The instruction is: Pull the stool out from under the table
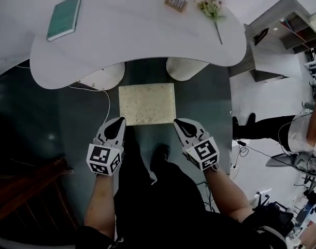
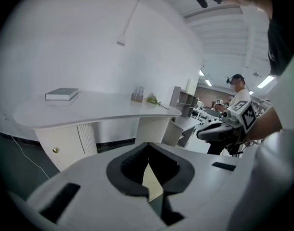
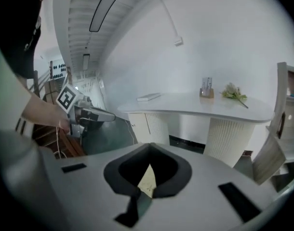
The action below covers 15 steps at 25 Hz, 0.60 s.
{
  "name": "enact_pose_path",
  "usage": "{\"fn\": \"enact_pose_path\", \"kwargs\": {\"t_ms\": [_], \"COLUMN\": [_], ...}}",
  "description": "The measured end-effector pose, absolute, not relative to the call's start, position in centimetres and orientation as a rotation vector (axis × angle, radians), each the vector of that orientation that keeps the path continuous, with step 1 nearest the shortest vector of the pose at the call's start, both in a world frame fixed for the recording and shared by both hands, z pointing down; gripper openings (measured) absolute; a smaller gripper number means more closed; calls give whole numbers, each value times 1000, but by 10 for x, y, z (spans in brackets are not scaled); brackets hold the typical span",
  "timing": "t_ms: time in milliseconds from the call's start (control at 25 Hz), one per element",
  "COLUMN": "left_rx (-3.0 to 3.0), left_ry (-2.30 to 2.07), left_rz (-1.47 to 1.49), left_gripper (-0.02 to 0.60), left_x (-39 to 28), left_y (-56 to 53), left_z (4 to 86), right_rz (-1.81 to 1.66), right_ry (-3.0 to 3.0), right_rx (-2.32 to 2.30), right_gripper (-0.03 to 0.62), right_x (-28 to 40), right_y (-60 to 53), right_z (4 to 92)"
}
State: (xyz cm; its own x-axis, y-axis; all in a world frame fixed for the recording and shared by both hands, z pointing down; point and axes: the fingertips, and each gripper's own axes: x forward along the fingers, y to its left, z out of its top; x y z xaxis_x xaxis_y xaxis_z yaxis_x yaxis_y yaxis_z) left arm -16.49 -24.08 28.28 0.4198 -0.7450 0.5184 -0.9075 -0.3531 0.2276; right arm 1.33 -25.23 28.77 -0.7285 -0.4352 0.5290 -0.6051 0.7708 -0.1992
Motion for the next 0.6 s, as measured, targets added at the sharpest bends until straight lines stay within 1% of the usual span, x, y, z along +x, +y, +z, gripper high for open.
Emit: {"fn": "enact_pose_path", "kwargs": {"t_ms": [160,320,600], "left_rx": [2237,2276,2352], "left_ry": [-1389,-1387,-1423], "left_rz": [475,497,498], "left_gripper": [9,9,9], "left_x": [-138,-127,-150], "left_y": [-223,-208,-191], "left_z": [240,204,152], "right_rz": [501,541,512], "right_ry": [-2512,-2528,-2538], "right_rx": [730,747,855], "right_gripper": [4,3,3], "right_x": [23,22,5], "right_y": [-213,-182,-153], "right_z": [260,230,188]}}
